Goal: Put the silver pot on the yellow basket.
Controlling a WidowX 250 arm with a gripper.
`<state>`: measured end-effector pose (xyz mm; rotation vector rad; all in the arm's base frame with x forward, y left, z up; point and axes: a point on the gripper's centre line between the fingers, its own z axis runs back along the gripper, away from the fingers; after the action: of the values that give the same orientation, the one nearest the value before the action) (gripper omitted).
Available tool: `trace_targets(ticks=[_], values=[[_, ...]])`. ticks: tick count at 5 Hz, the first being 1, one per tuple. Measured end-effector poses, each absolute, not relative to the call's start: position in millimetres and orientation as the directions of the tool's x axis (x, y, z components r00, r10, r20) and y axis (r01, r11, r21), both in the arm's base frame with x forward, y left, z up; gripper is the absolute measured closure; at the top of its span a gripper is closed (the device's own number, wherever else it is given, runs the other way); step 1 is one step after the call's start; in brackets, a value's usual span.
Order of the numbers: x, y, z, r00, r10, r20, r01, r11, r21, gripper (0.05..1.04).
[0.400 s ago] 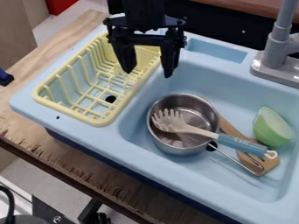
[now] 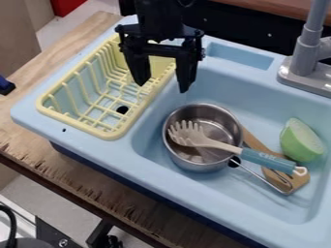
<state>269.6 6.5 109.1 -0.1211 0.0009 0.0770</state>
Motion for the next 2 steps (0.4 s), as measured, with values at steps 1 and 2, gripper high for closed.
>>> trace_targets(ticks=[1, 2], values=[[267.5, -3.6, 112.9, 0.997, -0.074, 0.020, 0.076, 0.991, -0.109, 0.087], [259.8, -21.0, 110.1, 0.959, -0.283, 0.033, 0.285, 0.955, -0.082, 0.087]])
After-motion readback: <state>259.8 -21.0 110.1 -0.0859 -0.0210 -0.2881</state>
